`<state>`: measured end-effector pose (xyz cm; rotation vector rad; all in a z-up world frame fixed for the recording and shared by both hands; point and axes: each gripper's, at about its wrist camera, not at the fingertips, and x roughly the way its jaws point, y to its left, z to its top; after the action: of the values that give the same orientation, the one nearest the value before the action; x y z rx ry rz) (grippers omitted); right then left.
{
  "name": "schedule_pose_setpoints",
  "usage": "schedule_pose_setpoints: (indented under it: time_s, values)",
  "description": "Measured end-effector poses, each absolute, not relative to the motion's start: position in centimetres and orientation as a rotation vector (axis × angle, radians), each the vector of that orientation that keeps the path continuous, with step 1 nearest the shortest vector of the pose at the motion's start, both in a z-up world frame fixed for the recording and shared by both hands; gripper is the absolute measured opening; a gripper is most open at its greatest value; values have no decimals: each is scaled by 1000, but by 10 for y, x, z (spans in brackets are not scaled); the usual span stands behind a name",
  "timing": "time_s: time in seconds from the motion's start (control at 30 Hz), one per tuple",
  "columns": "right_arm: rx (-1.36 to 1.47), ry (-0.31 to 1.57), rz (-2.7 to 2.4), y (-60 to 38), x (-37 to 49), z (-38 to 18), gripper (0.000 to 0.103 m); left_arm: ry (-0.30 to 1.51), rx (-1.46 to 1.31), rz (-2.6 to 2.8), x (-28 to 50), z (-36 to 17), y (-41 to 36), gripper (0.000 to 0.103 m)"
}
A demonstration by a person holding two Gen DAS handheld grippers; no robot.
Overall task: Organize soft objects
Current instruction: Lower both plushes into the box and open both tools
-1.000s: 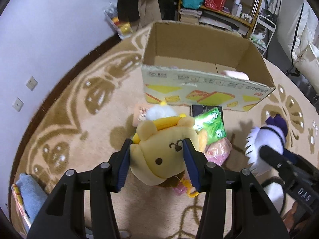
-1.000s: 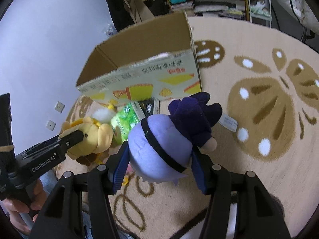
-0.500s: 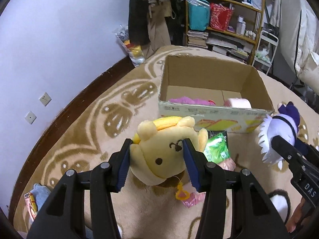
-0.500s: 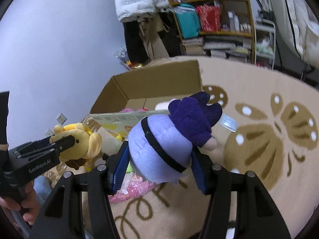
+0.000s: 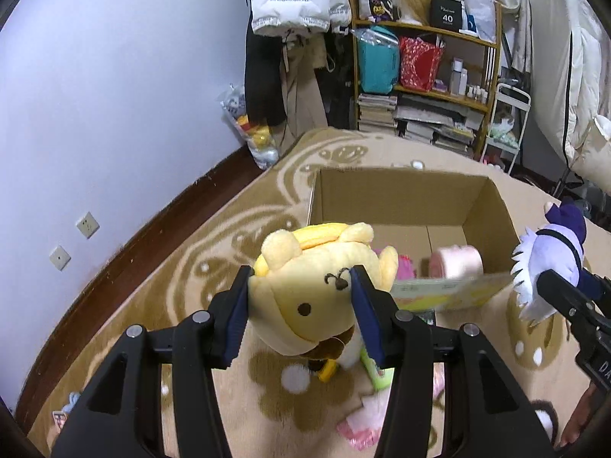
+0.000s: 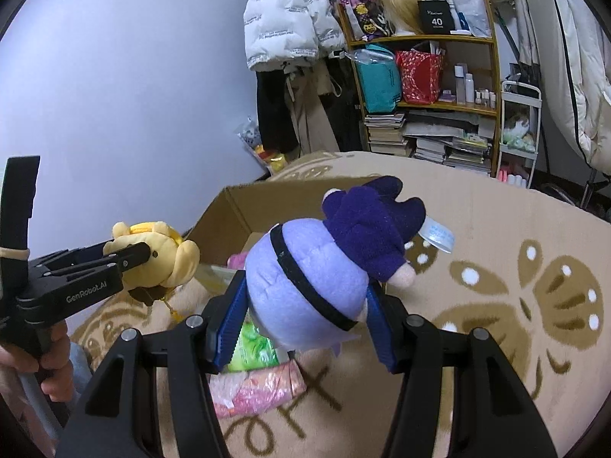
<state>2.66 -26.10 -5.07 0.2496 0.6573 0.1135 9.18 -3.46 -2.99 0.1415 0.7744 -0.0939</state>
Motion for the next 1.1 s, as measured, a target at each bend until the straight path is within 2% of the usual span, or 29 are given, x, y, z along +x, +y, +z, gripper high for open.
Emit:
schedule_pose_setpoints:
  time_s: [0.57,1.1]
  values:
    - [190,607,127,-263,94,-43,62,589,320,-100,129,-13,-71,49]
    - [114,724,118,-260,138,-88,64,735,279,-168,173,-63,-93,52]
